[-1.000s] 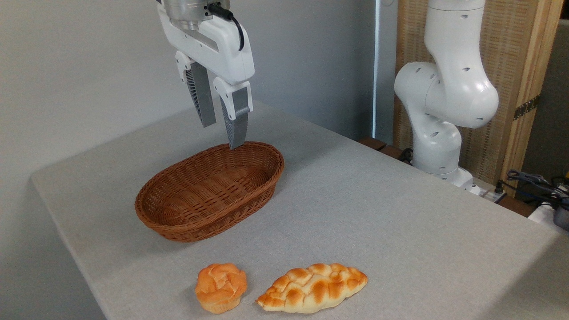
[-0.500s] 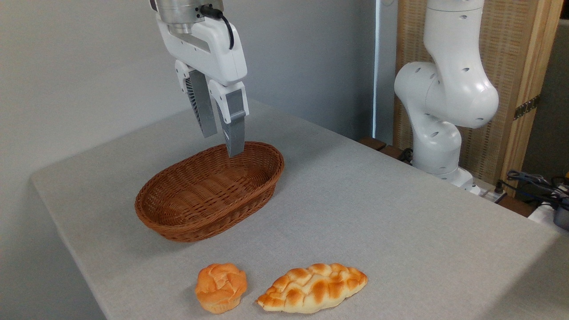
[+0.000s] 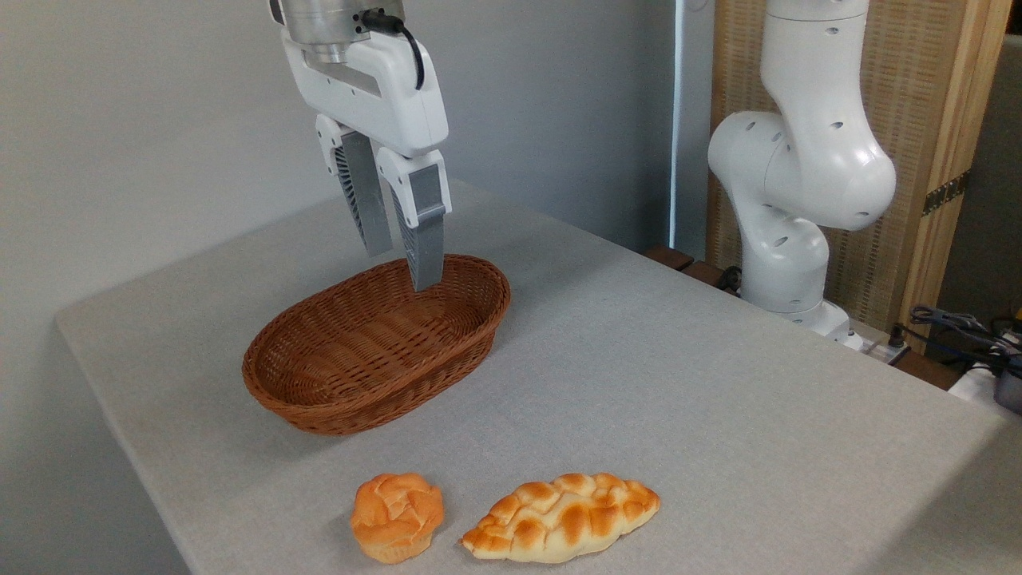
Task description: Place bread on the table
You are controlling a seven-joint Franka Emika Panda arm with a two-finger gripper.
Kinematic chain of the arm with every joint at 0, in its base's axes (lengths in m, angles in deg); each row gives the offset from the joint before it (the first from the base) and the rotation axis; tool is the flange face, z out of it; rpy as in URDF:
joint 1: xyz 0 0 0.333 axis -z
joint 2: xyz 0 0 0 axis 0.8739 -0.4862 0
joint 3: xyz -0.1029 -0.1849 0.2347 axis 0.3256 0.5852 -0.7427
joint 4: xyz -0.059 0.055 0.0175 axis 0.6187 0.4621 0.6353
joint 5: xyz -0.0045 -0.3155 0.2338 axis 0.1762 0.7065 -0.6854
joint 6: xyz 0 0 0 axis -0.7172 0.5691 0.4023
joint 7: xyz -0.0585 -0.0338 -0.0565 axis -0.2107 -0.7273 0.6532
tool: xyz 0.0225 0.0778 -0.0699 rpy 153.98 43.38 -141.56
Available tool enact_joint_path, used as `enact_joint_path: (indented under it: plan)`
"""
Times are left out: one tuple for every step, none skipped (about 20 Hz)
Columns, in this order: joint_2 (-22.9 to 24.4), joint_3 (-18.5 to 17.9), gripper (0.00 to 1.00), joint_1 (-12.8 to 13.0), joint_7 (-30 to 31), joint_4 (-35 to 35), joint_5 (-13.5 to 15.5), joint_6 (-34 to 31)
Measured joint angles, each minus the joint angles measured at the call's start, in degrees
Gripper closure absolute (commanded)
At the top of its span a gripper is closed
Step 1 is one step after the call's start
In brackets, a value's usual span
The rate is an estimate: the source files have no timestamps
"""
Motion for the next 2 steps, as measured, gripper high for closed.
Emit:
enact_joint_path:
  plan:
    - [0.0,-0.2,0.0,0.0,0.0,0.1,0.0,0.0]
    - [0.0,-0.5,0.0,0.0,0.0,0.1,0.0,0.0]
